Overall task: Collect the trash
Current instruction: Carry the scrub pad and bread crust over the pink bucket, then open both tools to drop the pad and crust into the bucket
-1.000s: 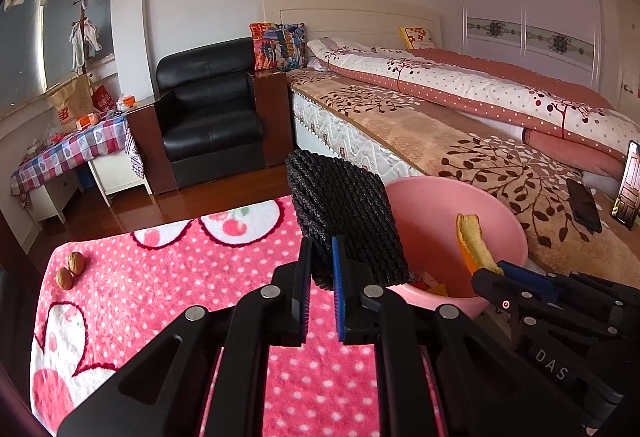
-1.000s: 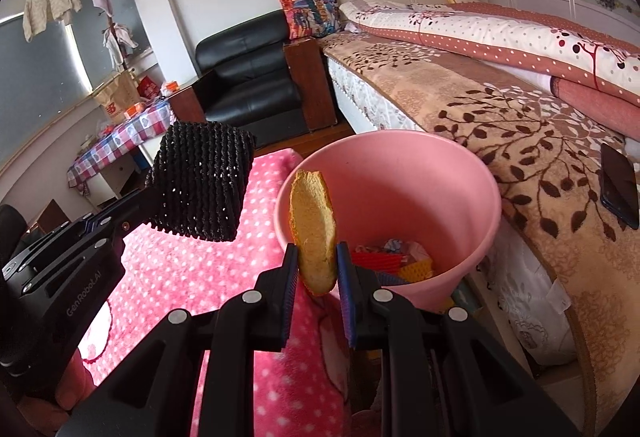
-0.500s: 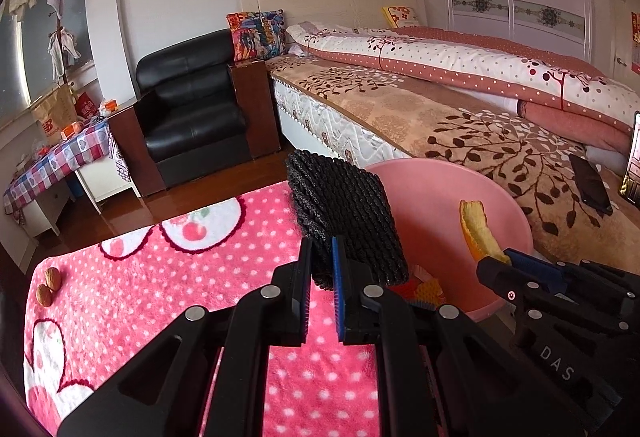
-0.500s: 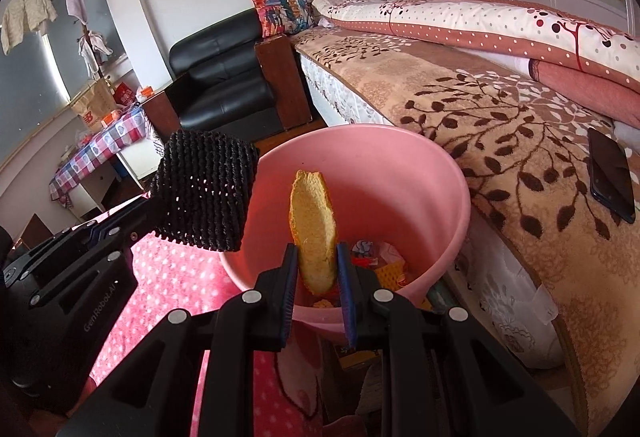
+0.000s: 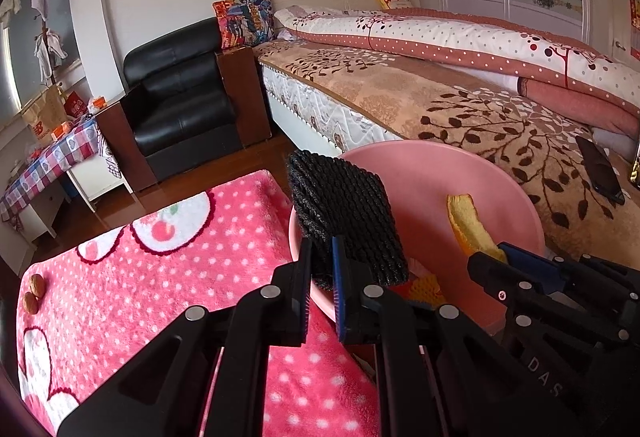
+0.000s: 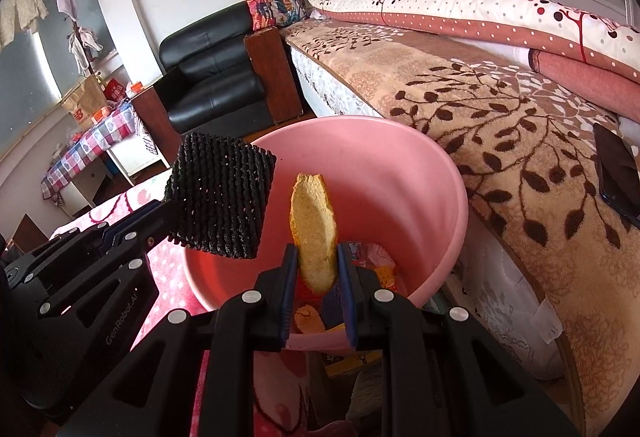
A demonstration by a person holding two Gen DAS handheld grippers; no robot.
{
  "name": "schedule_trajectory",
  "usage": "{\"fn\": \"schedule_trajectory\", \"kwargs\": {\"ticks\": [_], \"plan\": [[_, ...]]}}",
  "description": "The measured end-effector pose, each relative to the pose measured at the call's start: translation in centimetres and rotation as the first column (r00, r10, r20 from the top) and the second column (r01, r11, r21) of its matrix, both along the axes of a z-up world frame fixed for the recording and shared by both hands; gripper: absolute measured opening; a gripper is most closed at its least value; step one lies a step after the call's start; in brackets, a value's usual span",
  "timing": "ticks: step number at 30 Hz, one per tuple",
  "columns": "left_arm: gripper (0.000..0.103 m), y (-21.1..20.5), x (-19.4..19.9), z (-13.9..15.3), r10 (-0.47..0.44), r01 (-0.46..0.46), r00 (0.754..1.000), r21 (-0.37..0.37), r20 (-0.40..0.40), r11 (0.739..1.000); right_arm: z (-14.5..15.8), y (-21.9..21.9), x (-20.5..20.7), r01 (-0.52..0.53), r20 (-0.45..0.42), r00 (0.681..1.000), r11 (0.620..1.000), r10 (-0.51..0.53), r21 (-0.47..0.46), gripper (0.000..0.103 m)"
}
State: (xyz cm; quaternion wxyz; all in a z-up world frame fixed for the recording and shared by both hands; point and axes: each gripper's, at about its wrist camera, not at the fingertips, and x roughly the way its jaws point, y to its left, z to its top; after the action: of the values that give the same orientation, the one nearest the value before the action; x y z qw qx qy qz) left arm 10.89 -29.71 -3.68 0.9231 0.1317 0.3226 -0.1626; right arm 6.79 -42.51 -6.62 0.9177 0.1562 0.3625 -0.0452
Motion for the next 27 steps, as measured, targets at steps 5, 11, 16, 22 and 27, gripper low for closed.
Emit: {"fn": "schedule_trajectory", "kwargs": {"ticks": [5,11,16,22,27], "plan": [[0.009,-0.4,0.4,-0.4,-0.01,0.01,1.0,-0.002,-0.017,1.0,-0.5,-0.4,0.4,0.005,-0.008,1.0,1.0,-0.005,-0.004,0.02],[0.009,-0.9,0.6,-0.7,-0.017,0.016,1.0,-0.005,-0.023,1.0,-0.8,-0.7,0.7,0.01,-0.012,1.0,1.0,-0.01,-0.006,0.02],[0.01,-1.1,0.6,-0.6,-0.017,0.016,1.0,-0.01,-0.024,1.0,-1.0,-0.8,0.8,0.012,-0.014,1.0,1.0,-0.013,-0.005,0.02],[0.02,-1.3,0.8,-0.5,-0.017,0.017,0.999,-0.005,-0.033,1.0,-1.2,-1.1,0.8,0.019,-0.017,1.0,1.0,-0.019,0.003,0.02],[0.033,-1.3,0.6,-0.3,-0.023,0.023,0.999,-0.018,-0.024,1.0,-1.2,-1.2,0.8,0.022,-0.014,1.0,1.0,-0.022,0.003,0.02]]}}
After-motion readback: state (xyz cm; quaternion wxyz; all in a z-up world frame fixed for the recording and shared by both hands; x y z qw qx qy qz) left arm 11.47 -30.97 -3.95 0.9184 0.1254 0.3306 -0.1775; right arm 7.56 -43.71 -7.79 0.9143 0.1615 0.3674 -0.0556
